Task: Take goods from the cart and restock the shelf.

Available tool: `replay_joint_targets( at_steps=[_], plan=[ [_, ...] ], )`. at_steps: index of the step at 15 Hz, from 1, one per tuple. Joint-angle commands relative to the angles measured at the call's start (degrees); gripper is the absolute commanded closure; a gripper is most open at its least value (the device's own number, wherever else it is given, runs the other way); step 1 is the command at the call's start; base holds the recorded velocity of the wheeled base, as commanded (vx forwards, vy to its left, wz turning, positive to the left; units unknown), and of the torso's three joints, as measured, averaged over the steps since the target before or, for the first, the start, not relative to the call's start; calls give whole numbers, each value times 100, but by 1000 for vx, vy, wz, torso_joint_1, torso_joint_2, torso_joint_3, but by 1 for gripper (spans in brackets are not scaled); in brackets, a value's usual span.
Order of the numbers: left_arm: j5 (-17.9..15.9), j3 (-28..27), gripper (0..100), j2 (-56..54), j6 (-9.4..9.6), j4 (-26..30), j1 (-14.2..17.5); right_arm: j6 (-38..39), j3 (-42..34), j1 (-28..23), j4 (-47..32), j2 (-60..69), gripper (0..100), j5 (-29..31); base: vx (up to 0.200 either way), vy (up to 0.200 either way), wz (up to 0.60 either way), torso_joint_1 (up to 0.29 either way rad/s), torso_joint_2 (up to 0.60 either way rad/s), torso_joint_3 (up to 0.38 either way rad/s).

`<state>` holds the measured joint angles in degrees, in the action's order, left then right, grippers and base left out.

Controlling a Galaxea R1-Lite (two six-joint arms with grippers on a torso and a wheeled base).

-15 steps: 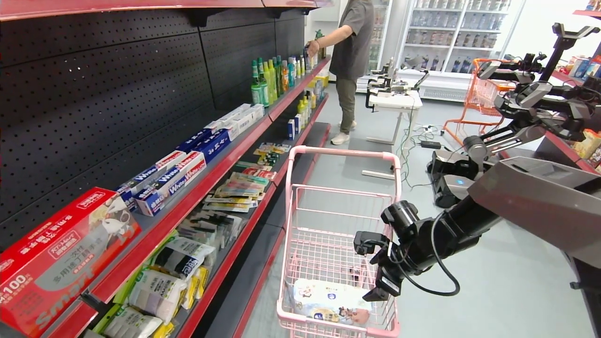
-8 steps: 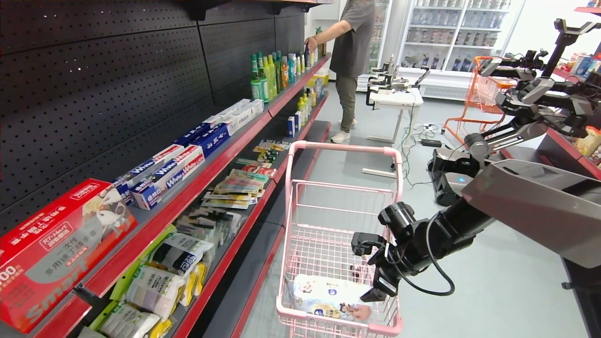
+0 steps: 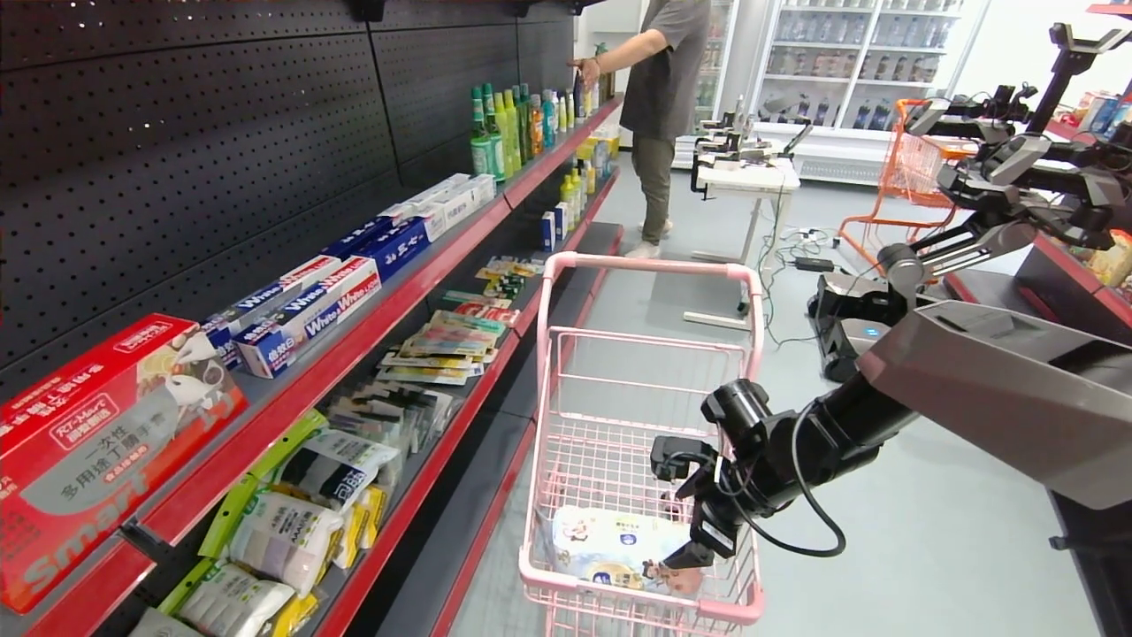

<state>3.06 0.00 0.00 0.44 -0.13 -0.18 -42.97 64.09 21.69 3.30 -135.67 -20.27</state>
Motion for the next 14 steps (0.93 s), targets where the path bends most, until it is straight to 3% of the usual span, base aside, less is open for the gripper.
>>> replay_joint_targets(
  at_steps=[1, 8, 14],
  plan=[
    [2, 0, 0, 9, 0, -4, 1, -1, -19, 46, 4, 14, 0, -12, 0, 0, 0, -22, 51, 36],
    [2, 0, 0, 9, 0, -4, 1, -282, -309, 99, 4, -12, 0, -56, 0, 0, 0, -9, 12, 11],
    [2, 0, 0, 9, 0, -4, 1, -572, -247, -253, 4, 5, 0, -65, 0, 0, 0, -151, 341, 181]
  ],
)
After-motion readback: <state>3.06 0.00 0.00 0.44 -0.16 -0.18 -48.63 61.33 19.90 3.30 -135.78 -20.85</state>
